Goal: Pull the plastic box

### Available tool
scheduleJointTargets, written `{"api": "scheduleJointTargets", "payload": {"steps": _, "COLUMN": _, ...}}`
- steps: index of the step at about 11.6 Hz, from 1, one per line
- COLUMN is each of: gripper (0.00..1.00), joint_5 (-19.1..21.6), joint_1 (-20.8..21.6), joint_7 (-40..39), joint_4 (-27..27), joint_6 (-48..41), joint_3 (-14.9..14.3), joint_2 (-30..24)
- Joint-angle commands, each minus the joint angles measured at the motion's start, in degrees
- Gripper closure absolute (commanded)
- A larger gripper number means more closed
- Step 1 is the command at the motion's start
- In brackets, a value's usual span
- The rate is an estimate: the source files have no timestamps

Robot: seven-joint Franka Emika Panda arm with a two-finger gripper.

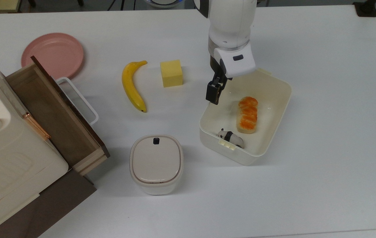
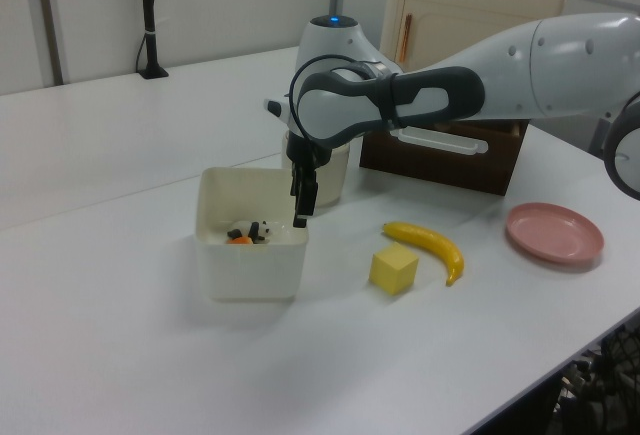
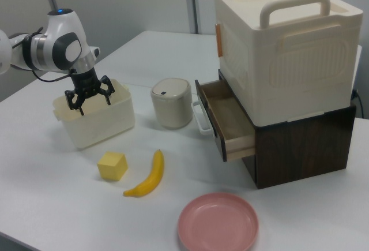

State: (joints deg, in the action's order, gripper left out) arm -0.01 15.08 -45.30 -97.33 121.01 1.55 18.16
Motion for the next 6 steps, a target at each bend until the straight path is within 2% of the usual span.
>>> {"api": "scheduleJointTargets", "payload": {"steps": 1, "gripper": 0.00, "joint_5": -0.86, "joint_1": 1.70, "joint_7": 1.53, "joint_4": -3.48, "joint_6": -1.82, "joint_3": -3.03, "joint_2": -2.77}}
{"api": "scheduleJointTargets", "payload": {"steps": 6, "gripper": 0.00, "joint_5": -0.86, "joint_1": 1.53, "joint_7": 1.26, "joint_4": -4.27, "joint_6": -4.02, "joint_3": -4.88, "joint_2": -4.09}}
